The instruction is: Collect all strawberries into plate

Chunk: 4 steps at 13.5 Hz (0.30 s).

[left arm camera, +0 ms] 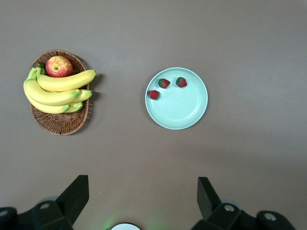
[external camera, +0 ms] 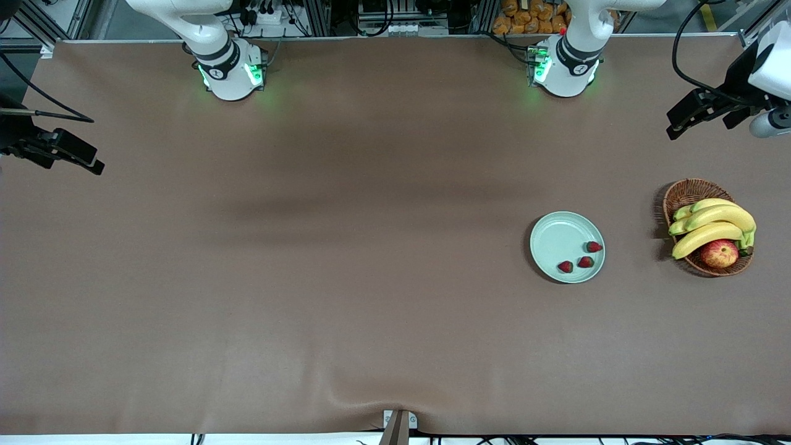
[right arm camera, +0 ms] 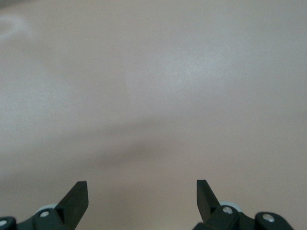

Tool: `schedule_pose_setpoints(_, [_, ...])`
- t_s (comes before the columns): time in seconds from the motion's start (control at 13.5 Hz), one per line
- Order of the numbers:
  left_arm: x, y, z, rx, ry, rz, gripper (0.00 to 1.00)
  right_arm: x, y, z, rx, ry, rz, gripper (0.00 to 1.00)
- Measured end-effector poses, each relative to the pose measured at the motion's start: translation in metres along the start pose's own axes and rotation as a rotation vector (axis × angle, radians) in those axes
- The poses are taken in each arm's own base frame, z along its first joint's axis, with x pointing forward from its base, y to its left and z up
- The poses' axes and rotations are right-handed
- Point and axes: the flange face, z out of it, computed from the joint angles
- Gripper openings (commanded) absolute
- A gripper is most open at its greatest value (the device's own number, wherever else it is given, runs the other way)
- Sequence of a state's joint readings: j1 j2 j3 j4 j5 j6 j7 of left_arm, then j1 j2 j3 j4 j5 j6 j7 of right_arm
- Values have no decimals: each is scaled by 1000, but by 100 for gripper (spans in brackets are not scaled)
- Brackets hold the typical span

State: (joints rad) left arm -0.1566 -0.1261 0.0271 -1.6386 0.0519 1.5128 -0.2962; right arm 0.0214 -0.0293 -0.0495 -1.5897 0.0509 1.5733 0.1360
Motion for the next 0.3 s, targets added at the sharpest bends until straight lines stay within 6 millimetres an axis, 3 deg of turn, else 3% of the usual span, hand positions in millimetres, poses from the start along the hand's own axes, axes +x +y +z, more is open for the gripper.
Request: schedule_pose_setpoints(0.3, [4, 1, 6, 4, -11, 0, 100, 0, 0, 0, 0, -2, 0, 100])
